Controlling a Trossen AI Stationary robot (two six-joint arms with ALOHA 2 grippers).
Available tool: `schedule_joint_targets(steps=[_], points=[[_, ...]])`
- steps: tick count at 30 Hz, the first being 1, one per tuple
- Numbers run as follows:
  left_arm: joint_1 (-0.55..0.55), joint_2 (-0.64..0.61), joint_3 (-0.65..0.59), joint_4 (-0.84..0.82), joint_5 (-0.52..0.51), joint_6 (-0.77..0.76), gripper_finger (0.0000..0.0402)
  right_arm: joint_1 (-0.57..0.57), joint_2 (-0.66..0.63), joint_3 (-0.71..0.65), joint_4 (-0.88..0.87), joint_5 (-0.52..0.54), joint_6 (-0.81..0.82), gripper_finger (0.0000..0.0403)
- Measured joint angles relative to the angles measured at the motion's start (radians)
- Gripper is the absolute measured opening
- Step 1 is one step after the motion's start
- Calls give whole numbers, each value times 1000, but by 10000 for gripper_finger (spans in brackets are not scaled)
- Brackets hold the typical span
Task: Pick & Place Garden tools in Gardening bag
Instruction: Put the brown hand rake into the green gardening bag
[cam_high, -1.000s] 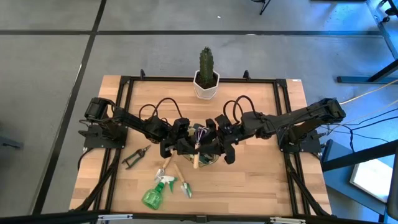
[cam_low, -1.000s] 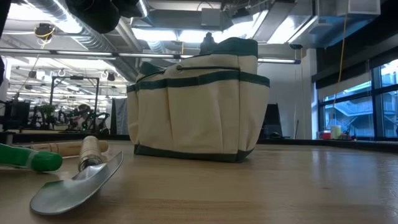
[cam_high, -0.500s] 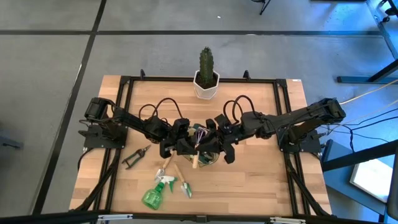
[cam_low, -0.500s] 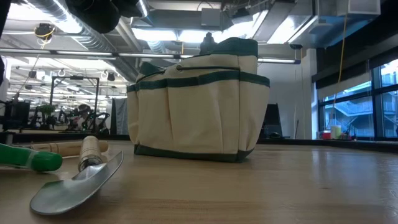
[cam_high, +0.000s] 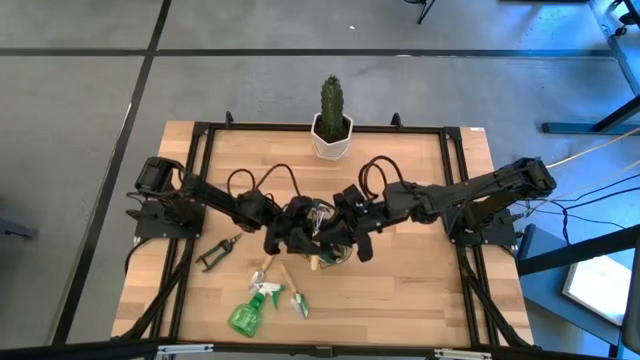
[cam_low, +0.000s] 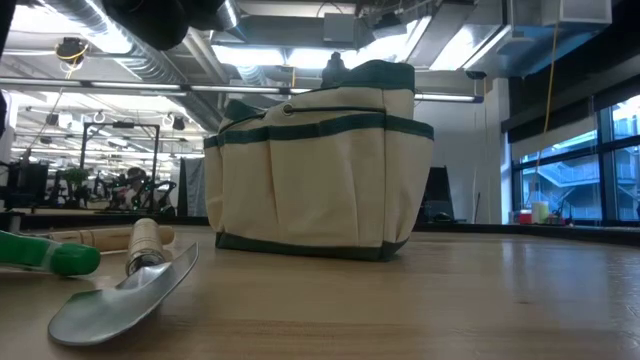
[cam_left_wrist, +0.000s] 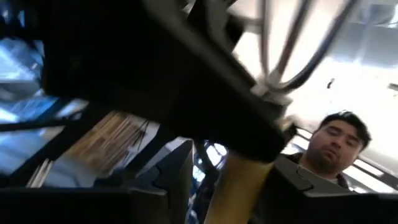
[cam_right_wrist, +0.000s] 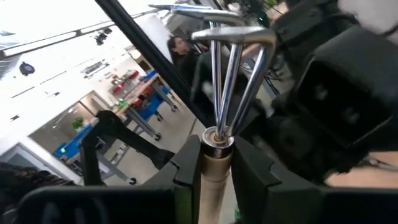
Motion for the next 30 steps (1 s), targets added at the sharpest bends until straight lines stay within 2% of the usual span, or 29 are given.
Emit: schedule_joint_targets(steps=[5, 9, 12, 16, 22, 26, 30], points=[[-22, -1, 0, -123, -20, 8, 123, 0, -8, 0, -73, 41, 24, 63], [-29, -14, 0, -242, -50, 21, 101, 2, -52, 0, -180, 122, 39, 63], [-27, -56, 0, -418, -77, 57, 95, 7, -85, 0, -260, 182, 44, 63], [-21, -142, 0, -735, -133, 143, 102, 20, -120, 0, -351, 252, 67, 63], [-15, -302, 0, -1058, -280, 273, 127, 56, -135, 0, -433, 347, 77, 63], [-14, -406, 0, -1122, -410, 336, 137, 86, -136, 0, -448, 402, 77, 63], [1, -458, 0, -1083, -444, 352, 139, 116, -136, 0, -449, 460, 74, 63]])
